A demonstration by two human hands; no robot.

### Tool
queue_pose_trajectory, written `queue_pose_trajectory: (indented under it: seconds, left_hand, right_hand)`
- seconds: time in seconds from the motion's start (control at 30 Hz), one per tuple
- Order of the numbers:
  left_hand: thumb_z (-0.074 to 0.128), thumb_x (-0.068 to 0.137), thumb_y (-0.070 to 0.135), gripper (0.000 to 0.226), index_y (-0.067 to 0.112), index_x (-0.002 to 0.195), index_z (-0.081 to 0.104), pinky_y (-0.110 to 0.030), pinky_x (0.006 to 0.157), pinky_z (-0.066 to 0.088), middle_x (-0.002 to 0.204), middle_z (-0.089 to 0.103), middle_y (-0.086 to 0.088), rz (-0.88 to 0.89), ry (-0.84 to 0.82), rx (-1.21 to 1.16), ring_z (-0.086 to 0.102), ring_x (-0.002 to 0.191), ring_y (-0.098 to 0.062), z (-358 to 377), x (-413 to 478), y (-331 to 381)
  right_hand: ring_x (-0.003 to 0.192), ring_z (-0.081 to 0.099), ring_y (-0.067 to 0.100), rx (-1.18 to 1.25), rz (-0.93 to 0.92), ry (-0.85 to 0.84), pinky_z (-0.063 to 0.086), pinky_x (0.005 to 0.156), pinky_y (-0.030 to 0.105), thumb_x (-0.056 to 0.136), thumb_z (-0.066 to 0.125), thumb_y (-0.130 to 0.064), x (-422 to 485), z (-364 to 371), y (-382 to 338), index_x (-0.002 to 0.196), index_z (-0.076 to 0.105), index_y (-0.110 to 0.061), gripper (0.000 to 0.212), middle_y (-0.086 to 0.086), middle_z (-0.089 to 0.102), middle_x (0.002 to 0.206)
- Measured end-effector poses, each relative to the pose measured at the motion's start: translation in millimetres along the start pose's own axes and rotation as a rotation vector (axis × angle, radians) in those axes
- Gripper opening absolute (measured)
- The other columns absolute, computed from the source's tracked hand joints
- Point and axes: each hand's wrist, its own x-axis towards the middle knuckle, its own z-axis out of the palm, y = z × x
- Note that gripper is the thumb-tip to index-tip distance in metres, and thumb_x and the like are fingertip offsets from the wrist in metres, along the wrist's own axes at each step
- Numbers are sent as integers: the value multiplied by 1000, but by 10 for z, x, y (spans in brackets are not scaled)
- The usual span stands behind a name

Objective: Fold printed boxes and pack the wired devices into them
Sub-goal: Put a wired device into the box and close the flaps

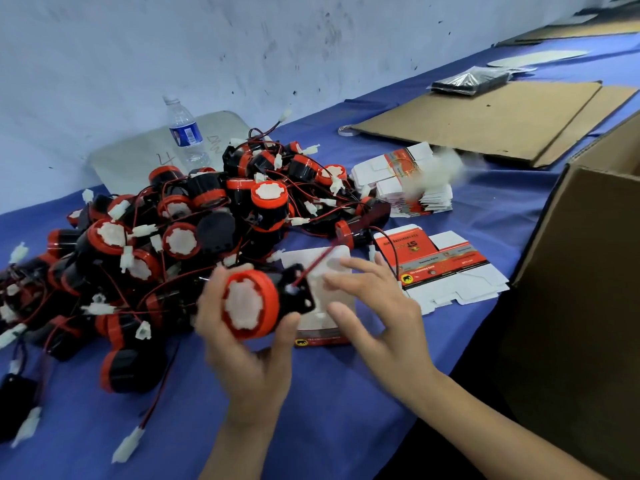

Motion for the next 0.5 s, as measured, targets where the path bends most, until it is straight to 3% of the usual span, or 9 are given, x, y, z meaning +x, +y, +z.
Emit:
queue_pose_trajectory:
  seconds: [0.07, 0.1, 0.17, 0.23, 0.3, 0.4, 0.43, 0.5]
  left_hand:
    - [55, 90, 57, 69, 15, 140, 32, -11, 100, 35, 132, 48, -2, -91, -150, -30, 44, 125, 3, 44, -29, 42]
    - [57, 87, 59, 72, 22, 142, 29, -9, 97, 37, 129, 50, -3, -143, -205, -33, 46, 122, 3, 55, -34, 68]
    - [60, 83, 62, 78, 31, 145, 24, -4, 94, 35, 132, 46, 13, -196, -255, -17, 44, 122, 10, 67, -51, 79]
    - [64, 78, 61, 87, 34, 148, 19, 0, 94, 31, 134, 39, 33, -208, -267, 5, 41, 122, 13, 77, -61, 77]
    - [66, 74, 56, 94, 38, 149, 13, 3, 92, 30, 132, 38, 36, -218, -262, 27, 45, 121, 4, 90, -71, 83]
    - [64, 70, 51, 98, 46, 149, 6, -8, 82, 43, 130, 36, 42, -176, -245, 88, 50, 110, -13, 113, -92, 109]
    - [62, 70, 50, 98, 49, 149, 3, -9, 74, 43, 130, 35, 45, -155, -250, 107, 50, 107, -12, 114, -100, 123]
    - [61, 73, 48, 96, 50, 148, 1, -8, 76, 43, 135, 43, 30, -135, -277, 101, 45, 111, -4, 110, -116, 122]
  right_hand:
    - [121, 54, 9, 214, 143, -5, 41, 105, 34, 86, 62, -28, 91, -28, -115, 114, 66, -18, 30, -18, 67, 112]
    - [117, 57, 7, 344, 196, 7, 44, 98, 25, 85, 64, -24, 137, -56, -162, 118, 64, -19, 34, -14, 69, 110]
    - [96, 64, 6, 541, 254, 74, 47, 83, 15, 87, 61, -13, 232, -135, -236, 120, 61, -18, 33, -5, 73, 100]
    - [75, 61, 3, 572, 259, 154, 45, 70, 12, 87, 62, -16, 291, -218, -296, 113, 64, -19, 26, 1, 72, 88]
    - [71, 59, 3, 486, 234, 171, 45, 66, 13, 82, 66, -26, 297, -278, -353, 104, 67, -26, 22, 2, 69, 86]
    - [96, 61, 8, 101, 64, -56, 47, 81, 17, 76, 78, -29, 232, -266, -407, 111, 67, -22, 37, -6, 66, 105]
    - [102, 59, 12, -53, 6, -157, 46, 86, 20, 74, 79, -32, 201, -227, -393, 116, 66, -19, 46, -5, 64, 113]
    - [103, 56, 19, -251, -30, -268, 44, 89, 24, 72, 81, -36, 158, -161, -342, 122, 64, -17, 56, -4, 61, 118]
